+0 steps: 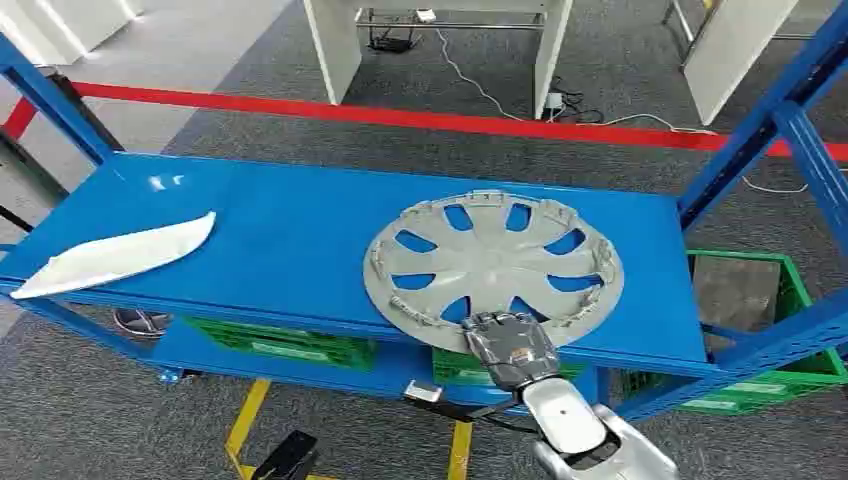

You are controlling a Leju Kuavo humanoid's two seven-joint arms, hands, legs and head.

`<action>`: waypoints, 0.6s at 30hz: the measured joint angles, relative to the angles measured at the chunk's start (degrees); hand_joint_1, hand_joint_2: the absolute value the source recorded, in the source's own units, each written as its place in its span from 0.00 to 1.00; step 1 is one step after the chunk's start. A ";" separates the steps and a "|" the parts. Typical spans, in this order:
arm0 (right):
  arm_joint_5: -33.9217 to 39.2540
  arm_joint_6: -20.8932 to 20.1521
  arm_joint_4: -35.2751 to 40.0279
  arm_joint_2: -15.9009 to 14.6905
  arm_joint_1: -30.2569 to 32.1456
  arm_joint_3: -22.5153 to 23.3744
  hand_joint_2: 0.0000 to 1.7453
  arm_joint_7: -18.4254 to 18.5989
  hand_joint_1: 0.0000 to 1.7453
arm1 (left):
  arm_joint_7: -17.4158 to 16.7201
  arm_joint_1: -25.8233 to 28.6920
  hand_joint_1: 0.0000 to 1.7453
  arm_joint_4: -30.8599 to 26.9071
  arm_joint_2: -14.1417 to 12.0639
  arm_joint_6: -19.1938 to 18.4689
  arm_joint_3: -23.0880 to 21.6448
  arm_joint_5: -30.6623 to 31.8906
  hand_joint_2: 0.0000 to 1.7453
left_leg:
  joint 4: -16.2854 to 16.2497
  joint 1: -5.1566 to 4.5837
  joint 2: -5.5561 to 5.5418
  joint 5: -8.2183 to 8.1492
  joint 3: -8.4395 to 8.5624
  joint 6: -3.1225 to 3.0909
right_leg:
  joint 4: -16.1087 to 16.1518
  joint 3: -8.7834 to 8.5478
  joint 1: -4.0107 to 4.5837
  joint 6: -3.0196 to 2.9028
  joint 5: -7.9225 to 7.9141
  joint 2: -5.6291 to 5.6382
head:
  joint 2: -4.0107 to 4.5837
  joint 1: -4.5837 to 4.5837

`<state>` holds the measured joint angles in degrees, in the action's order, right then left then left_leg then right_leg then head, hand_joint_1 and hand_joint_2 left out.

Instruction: Take the parts from the cabinet and place them on the table.

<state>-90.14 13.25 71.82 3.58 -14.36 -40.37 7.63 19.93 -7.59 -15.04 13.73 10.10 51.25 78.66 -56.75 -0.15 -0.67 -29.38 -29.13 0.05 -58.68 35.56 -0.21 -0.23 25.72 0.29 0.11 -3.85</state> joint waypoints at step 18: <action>0.02 -0.92 13.64 -4.85 0.91 -0.94 1.00 5.49 0.97 | 4.33 0.13 0.00 0.00 0.00 2.10 0.00 -0.66 1.00 | 0.00 -0.01 0.00 -0.01 -0.09 -0.01 | 0.00 0.07 -0.02 0.00 0.00 -0.01 | 0.00 0.00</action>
<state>-90.12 12.33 85.47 -1.27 -13.44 -41.31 13.12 24.26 -7.46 -15.04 13.73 12.20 51.25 78.01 -56.75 -0.16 -0.67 -29.38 -29.22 0.04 -58.68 35.63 -0.23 -0.22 25.72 0.27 0.11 -3.85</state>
